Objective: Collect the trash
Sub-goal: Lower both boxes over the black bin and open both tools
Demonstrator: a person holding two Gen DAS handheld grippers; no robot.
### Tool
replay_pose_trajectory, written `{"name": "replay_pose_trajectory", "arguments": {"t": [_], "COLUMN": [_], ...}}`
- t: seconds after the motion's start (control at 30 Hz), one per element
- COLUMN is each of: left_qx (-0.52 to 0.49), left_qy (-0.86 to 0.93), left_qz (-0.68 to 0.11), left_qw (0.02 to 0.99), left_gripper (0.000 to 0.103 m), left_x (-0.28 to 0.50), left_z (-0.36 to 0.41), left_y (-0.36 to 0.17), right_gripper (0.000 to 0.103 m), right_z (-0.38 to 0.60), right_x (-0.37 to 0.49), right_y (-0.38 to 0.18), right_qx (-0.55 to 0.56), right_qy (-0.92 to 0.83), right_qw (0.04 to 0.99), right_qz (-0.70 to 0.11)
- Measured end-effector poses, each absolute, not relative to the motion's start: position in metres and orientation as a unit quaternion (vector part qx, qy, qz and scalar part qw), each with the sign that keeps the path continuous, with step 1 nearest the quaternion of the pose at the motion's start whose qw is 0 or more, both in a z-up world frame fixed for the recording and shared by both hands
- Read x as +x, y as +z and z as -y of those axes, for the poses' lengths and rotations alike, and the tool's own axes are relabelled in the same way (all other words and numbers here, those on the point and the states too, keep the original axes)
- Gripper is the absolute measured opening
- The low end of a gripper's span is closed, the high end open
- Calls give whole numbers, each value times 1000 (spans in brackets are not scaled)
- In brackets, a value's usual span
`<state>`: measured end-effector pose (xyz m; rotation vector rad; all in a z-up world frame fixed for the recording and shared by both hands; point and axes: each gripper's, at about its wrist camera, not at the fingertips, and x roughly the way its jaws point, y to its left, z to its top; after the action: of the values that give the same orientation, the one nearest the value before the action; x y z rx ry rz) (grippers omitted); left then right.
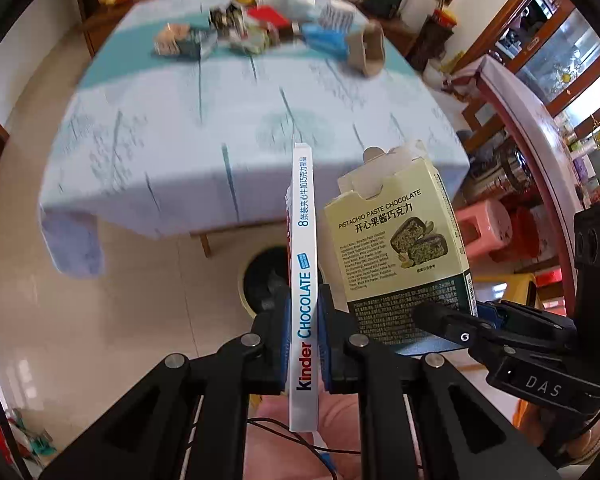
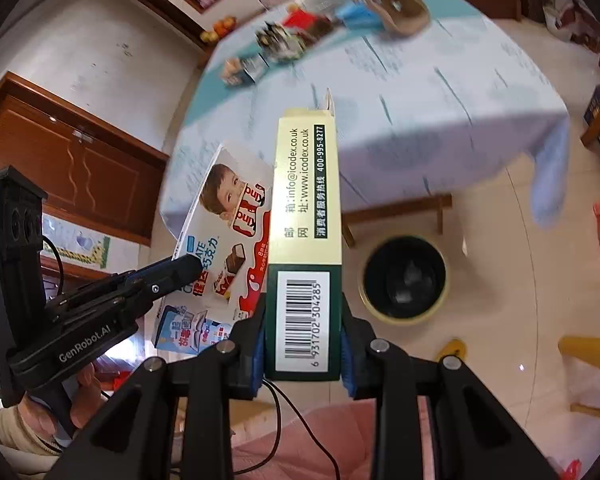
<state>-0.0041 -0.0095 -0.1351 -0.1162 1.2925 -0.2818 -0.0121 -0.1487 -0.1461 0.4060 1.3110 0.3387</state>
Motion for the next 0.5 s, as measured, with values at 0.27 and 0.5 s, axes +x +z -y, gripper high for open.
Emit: {"name": "replay_pose_trajectory", "arguments": {"t": [0.27,0.5], "left_qx": [-50,-77], "left_qy": [-116,-82], "left_qz": [-653,-686], "left_qw": [747,719], "left_gripper": [10,10], "left_x": [-19,-3], "left_z": [32,38], "left_y": [-231,-350], "right_gripper": [29,30], "right_z": [164,188], "right_x": [-27,-6], "right_y": [-247,-363], "right_qx": [189,219], "right_qy": [140,94], "right_qw": [698,652], "right_qz": [-677,-720]}}
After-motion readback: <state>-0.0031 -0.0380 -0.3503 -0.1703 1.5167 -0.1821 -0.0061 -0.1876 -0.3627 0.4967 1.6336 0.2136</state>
